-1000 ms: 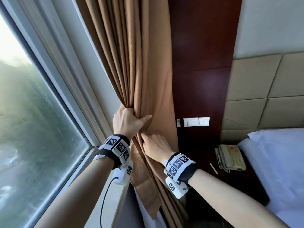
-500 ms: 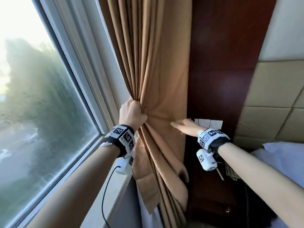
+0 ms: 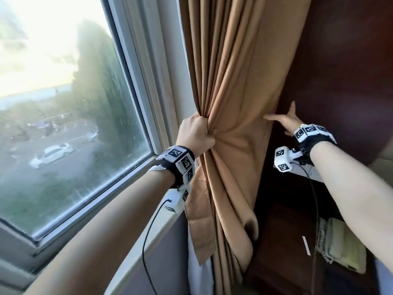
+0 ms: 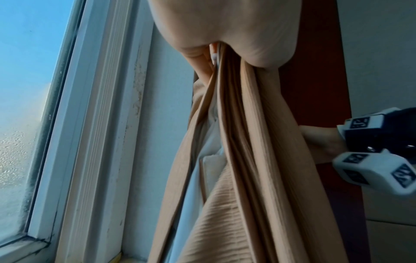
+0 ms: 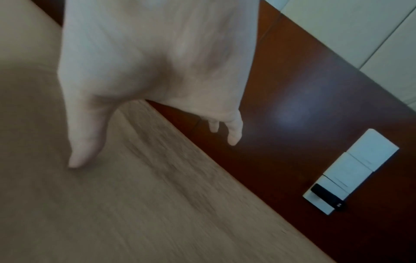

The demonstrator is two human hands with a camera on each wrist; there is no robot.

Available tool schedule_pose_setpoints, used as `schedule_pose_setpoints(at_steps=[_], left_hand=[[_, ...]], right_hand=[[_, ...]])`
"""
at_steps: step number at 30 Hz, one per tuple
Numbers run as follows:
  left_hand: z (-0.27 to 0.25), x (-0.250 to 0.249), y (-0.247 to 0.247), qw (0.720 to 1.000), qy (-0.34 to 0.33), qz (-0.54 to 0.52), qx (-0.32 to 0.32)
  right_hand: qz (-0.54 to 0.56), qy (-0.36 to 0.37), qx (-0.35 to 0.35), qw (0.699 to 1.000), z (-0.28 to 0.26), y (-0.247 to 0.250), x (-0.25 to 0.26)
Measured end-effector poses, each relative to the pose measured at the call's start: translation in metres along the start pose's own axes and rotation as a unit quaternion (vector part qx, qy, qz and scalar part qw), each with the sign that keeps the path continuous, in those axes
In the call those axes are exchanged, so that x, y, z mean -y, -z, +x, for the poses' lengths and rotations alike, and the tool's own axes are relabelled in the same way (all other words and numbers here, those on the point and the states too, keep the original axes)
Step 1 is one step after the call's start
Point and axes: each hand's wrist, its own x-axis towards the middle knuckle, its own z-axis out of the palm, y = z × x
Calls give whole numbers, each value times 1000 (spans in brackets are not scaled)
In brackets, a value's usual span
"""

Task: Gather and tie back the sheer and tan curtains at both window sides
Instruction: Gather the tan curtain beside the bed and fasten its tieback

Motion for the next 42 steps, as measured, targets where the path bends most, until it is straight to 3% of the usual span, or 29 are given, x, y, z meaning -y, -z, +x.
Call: schedule_pose_setpoints(at_steps=[7,11,18,23,31,36,42], left_hand=[[2,-1,-3,1000,10,5,5],[6,3,-5,1000,13,8,-2],[6,-2,-9,1000,3,11,-17],[6,-4,-13,1000,-3,19,-24],[-3,-20,-14,1000,-9,14,-25],[-15,-39,-18,999,-34,-10,-29],[-33,-65,-14,993,-41,-99,-47]], right_hand=[[36,-14,22,999,53,-1,22],[48,14,42,998,74,-8,21],[11,-2,-9,1000,41,-15,13],[-70,14,-120,990,-19,-6,-14],[-121,125,-233,957,-160,12,-39],[-125,250,-230,932,-235,-40,-27],[-219,240,-176,929,-254,-108,-11]])
